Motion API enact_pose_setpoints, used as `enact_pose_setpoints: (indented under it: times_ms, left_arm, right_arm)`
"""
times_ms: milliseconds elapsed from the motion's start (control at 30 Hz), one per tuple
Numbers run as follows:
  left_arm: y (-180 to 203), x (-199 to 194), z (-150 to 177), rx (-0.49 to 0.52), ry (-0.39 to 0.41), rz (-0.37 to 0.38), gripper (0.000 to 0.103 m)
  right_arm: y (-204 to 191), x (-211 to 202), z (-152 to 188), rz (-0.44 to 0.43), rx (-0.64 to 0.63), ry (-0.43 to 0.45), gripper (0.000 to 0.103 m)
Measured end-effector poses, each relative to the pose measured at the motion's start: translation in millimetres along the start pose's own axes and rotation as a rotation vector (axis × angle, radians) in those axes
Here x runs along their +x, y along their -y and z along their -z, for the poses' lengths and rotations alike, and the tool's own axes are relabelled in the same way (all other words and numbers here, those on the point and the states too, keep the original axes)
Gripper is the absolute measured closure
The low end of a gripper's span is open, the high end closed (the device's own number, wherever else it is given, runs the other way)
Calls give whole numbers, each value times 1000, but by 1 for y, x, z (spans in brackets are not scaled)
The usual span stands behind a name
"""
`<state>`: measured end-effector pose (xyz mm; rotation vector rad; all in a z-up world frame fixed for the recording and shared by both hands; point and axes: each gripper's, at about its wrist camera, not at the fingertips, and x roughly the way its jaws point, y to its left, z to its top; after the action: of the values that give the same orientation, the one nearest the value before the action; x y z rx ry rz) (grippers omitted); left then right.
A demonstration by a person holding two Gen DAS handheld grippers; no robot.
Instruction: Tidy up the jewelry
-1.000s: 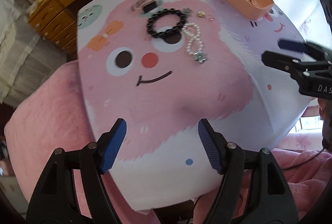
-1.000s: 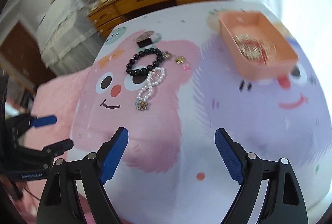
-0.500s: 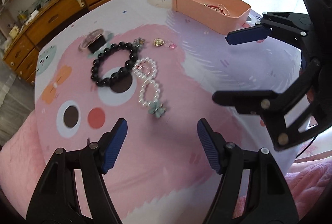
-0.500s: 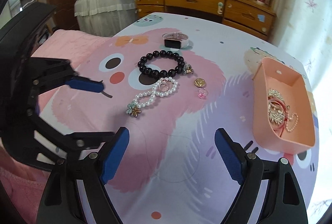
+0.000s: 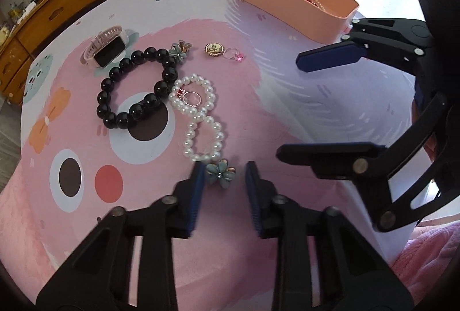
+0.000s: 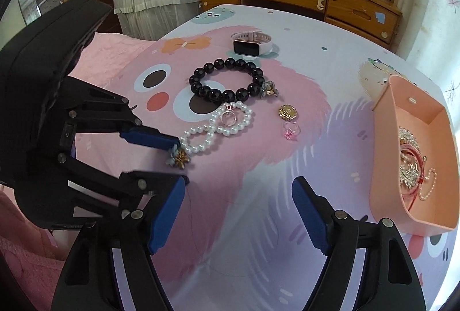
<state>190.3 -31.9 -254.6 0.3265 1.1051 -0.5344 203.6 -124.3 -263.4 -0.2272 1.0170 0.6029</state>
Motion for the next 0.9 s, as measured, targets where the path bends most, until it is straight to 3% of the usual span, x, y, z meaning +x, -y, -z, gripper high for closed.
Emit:
enact_pose_setpoints:
  times_ms: [200, 400, 467, 567, 667, 733, 900]
  left_arm:
    - [-13, -6, 0, -51, -20, 29, 86]
    - [-36, -23, 12, -136, -32, -21, 86]
    - [-45, -26, 17, -174, -39, -42, 86]
    - [-58, -33, 25, -232, -42, -61, 86]
    - [-68, -39, 31, -279, -39, -82, 86]
    - [-73, -42, 34, -299, -36, -92, 86]
    - [-78, -54, 38, -317, -18, -105, 86]
  right_arm:
    - [1, 13, -12, -44, 54, -2, 26]
    - [1, 36, -28, -33, 174, -32, 44]
    - [-2, 43, -33, -31, 213, -29, 46]
    - [-15, 50, -40, -20, 196, -26, 51]
    - [-28, 56, -45, 28, 133, -28, 66]
    - [-32, 58, -48, 42, 115, -32, 93]
    - [-32, 57, -49, 18, 109, -41, 96]
